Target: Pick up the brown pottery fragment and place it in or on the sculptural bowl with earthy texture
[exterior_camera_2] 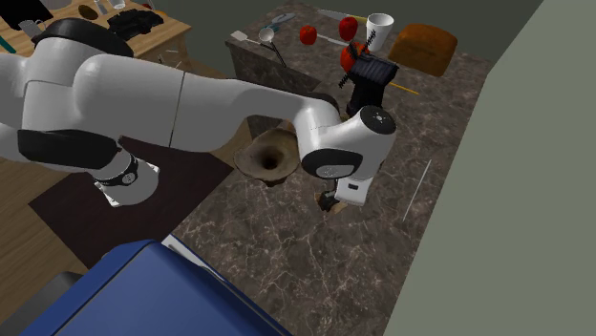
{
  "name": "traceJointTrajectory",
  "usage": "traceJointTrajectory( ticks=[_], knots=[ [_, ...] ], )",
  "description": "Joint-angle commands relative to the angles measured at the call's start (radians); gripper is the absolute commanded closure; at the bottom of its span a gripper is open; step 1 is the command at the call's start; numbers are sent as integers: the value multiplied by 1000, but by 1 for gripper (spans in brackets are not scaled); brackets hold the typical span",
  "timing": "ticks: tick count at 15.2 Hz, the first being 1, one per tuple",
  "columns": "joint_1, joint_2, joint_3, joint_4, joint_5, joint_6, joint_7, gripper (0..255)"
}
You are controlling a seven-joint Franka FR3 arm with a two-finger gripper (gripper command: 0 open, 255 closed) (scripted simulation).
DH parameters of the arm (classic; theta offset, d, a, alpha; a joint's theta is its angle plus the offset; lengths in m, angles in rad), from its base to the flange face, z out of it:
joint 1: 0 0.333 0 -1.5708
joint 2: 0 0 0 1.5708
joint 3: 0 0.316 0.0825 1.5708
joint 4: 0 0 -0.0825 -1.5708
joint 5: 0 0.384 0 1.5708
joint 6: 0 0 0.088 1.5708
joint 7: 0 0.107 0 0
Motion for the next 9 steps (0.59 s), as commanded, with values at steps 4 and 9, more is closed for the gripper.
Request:
traceJointTrajectory(
  ticks=[4, 9],
  knots=[
    [-2, 35, -10, -11, -14, 53, -5, 0],
    [1, 47, -16, -13, -20, 66, -2, 0]
  ],
)
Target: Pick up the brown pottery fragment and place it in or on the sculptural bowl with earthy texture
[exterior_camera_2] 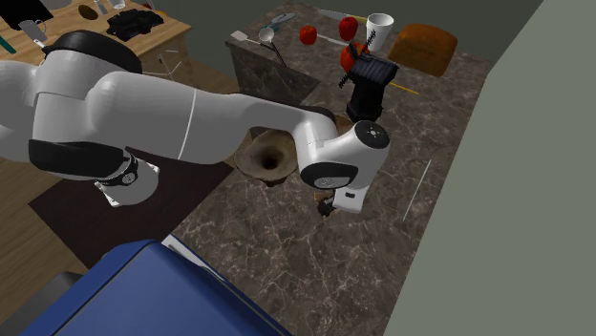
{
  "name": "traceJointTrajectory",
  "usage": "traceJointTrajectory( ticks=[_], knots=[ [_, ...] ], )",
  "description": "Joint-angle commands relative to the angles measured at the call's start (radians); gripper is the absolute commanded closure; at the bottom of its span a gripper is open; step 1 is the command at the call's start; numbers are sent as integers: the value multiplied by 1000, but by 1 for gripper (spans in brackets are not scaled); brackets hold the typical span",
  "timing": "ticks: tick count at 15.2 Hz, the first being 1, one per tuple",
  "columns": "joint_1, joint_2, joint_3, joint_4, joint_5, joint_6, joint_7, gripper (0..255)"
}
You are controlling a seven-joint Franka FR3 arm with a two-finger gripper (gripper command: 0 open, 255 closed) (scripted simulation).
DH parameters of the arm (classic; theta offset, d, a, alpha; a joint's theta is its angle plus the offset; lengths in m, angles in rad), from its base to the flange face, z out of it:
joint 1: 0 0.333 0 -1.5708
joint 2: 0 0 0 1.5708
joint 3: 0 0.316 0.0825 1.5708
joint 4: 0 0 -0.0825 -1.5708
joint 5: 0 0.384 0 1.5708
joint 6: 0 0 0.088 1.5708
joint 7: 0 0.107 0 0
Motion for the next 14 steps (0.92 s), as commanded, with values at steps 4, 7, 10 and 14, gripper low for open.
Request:
traceJointTrajectory(
  ticks=[4, 7, 10, 14],
  knots=[
    [0, 1, 0, 0, 0, 1, 0, 0],
    [0, 1, 0, 0, 0, 1, 0, 255],
    [0, 1, 0, 1, 0, 1, 0, 255],
    [0, 1, 0, 0, 0, 1, 0, 255]
  ],
)
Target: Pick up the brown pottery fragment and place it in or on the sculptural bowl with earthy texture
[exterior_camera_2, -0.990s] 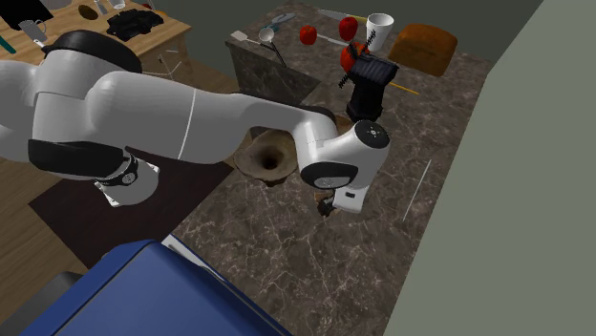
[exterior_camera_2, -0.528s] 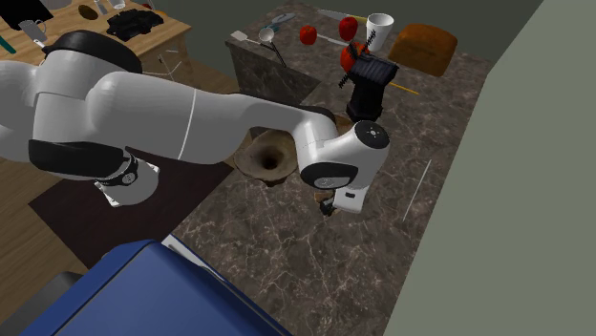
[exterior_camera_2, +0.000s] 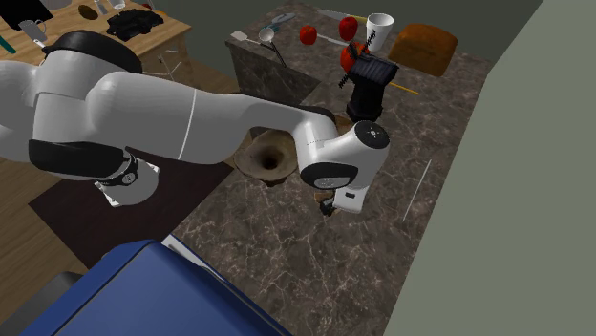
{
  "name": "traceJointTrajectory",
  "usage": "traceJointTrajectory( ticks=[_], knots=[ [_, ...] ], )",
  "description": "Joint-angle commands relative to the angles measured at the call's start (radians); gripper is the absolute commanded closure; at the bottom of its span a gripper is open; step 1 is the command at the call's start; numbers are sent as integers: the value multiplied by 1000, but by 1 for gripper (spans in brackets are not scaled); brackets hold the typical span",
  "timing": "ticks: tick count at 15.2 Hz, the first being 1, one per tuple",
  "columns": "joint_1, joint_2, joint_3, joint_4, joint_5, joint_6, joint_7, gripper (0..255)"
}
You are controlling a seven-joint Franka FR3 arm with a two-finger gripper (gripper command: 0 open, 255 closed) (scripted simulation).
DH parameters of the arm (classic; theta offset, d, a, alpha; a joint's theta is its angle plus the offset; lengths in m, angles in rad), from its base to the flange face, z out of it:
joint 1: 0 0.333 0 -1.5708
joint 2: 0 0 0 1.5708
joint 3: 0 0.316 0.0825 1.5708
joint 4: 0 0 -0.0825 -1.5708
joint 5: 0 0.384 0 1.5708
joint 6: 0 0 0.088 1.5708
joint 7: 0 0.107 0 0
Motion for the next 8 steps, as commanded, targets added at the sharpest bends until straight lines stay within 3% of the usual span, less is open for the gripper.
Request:
traceJointTrajectory(
  ticks=[1, 8],
  knots=[
    [-2, -8, 4, -1, 4, -7, -2, 255],
    [-17, -59, 30, 7, 33, -64, -15, 255]
  ],
)
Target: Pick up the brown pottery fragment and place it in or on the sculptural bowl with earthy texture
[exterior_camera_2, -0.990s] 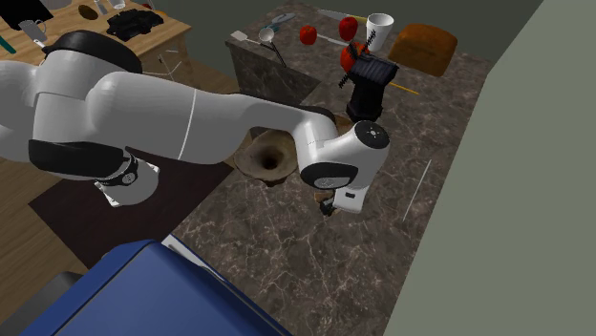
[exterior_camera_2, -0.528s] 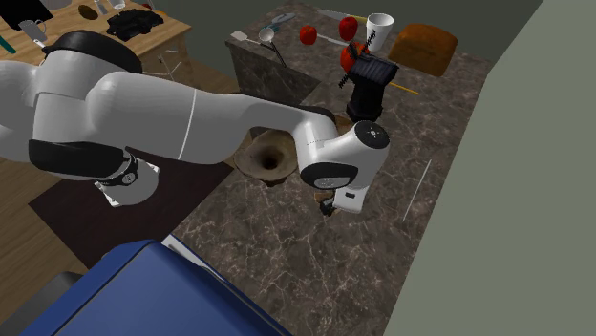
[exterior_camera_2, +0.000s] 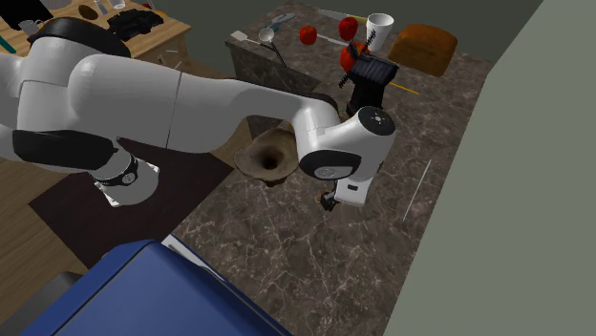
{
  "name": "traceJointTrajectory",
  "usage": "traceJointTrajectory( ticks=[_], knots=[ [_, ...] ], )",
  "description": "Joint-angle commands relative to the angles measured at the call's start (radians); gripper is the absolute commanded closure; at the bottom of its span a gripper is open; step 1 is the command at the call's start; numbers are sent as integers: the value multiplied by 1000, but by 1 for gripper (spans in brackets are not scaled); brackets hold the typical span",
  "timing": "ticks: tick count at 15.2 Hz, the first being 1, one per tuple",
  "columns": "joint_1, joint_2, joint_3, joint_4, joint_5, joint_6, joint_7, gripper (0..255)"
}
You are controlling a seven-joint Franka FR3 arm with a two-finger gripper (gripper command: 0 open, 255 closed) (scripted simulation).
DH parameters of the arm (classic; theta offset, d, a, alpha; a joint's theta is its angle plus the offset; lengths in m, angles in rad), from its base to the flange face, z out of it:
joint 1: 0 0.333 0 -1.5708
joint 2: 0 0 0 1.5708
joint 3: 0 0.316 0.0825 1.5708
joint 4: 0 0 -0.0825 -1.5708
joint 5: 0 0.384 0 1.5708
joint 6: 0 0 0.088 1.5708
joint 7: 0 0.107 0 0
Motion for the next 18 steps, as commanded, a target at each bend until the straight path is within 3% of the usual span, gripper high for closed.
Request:
traceJointTrajectory(
  ticks=[1, 18],
  knots=[
    [-2, -13, 7, 10, 9, -21, -5, 255],
    [-16, -109, 57, 87, 71, -181, -39, 255]
  ],
)
